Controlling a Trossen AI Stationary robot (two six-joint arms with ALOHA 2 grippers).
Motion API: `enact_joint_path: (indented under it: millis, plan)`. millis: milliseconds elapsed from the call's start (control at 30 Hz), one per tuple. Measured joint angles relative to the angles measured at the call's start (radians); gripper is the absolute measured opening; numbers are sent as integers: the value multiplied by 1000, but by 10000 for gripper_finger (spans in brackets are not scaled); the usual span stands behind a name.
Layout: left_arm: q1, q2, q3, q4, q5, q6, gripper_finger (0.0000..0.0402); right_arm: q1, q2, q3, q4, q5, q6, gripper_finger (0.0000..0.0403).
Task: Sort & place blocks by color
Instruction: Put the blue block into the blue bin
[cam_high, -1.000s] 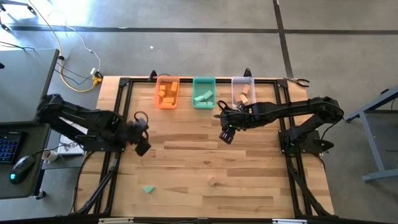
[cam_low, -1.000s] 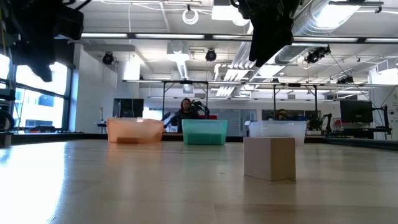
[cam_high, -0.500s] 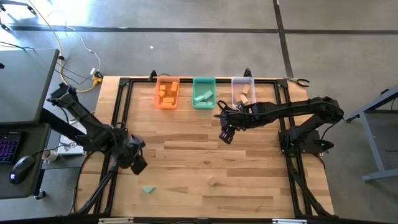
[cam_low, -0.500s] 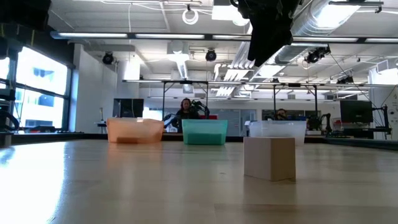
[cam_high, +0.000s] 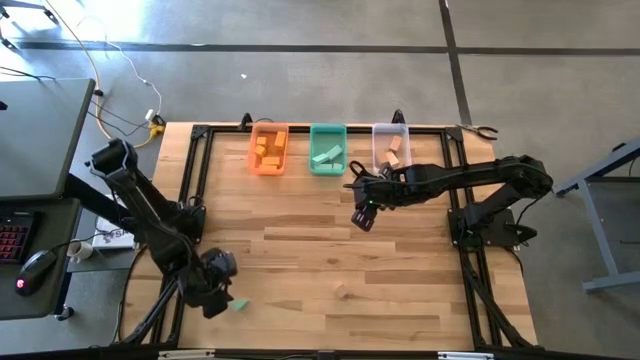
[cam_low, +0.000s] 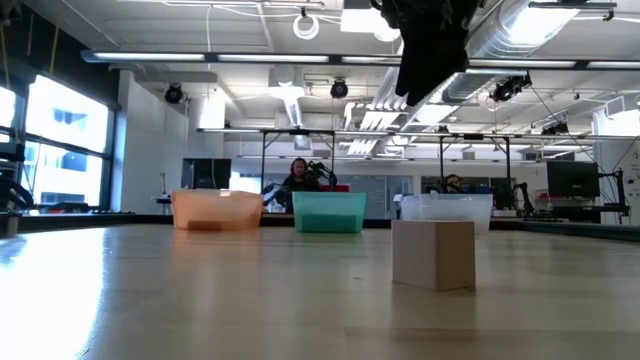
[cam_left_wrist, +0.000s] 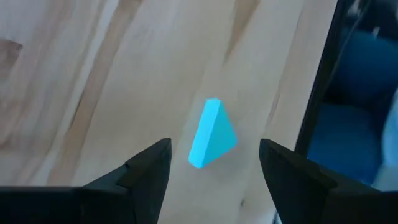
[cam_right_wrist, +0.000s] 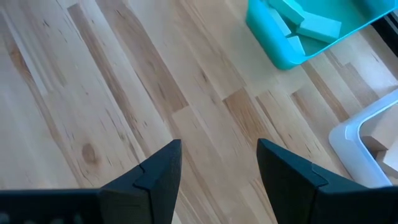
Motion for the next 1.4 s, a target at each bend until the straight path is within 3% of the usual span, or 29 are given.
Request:
enact_joint_path:
  millis: [533,833,1400]
  plan:
    - [-62,127,0,169,-48,309,229,0,0,0,13,0,-1,195]
    - [-62,219,0,177,7,318,229,0,0,0,16,-2,0,195]
    - [-57,323,0,198,7,337,229,0,0,0,18,-5,1,195]
